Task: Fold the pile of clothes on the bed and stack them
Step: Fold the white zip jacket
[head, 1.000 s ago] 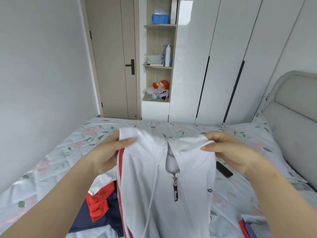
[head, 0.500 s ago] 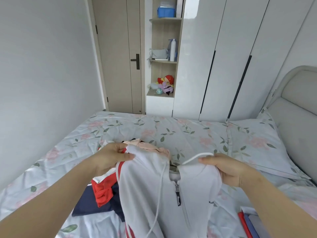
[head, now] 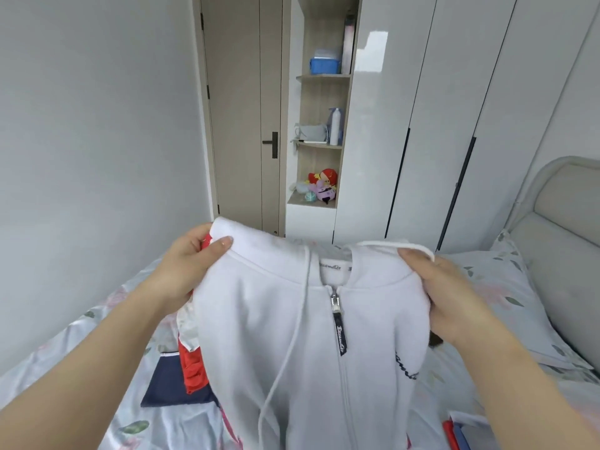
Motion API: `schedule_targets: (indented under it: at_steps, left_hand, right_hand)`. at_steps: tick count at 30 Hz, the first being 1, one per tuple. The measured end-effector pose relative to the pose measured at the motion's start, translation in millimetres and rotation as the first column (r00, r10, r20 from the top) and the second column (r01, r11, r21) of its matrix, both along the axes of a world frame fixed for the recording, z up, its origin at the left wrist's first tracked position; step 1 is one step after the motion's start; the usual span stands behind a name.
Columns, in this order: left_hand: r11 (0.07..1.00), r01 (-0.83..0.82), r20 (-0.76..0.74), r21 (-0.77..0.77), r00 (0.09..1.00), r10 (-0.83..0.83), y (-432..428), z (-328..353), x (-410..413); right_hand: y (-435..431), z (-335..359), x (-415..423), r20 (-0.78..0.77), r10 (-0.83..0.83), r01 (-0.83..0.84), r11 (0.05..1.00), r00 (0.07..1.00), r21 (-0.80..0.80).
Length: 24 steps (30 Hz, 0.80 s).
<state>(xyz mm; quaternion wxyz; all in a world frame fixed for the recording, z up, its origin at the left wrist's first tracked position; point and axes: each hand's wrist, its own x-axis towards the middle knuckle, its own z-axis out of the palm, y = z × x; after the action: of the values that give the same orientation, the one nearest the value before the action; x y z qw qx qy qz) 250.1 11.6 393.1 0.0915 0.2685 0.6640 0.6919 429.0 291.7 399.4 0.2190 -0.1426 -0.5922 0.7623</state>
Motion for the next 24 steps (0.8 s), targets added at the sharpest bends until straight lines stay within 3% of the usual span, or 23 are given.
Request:
schedule_targets:
  at_steps: [3, 5, 11, 15, 19, 24]
  left_hand:
    - [0.985, -0.066, -0.09, -0.158, 0.995, 0.052, -15.6, 13.5, 10.2]
    - [0.99, -0.031, -0.075, -0.135, 0.997, 0.021, -30.6, 24.0, 15.2]
    - [0.991, 0.115, -0.1, -0.074, 0.987, -0.122, -86.9, 53.7, 23.6]
    - [0.975, 0.218, -0.177, 0.037, 0.962, -0.208, -119.9, 71.4, 16.3]
    - [0.946, 0.243, -0.167, -0.214, 0.945, -0.281, -122.4, 64.0, 1.7]
    - [0.901, 0.25, -0.139, -0.355, 0.939, -0.315, -115.3, 19.6, -24.5]
  right_hand:
    - [-18.3, 13.1, 10.5, 0.13, 0.118, -0.134, 0.983, 0.985, 0.127]
    - [-29.4, 24.8, 20.3, 0.128, 0.209, -0.23, 0.957, 0.969, 0.175]
    - [-75.2, 49.6, 34.5, -0.011, 0.252, -0.243, 0.944, 0.968, 0.221]
    - [-109.7, 65.4, 41.9, -0.221, 0.216, -0.158, 0.954, 0.951, 0.255]
    - [-131.7, 51.7, 35.7, -0.103, 0.136, -0.111, 0.97, 0.985, 0.216]
    - [-139.9, 6.3, 36.4, -0.014, 0.056, -0.054, 0.992, 0.998, 0.115]
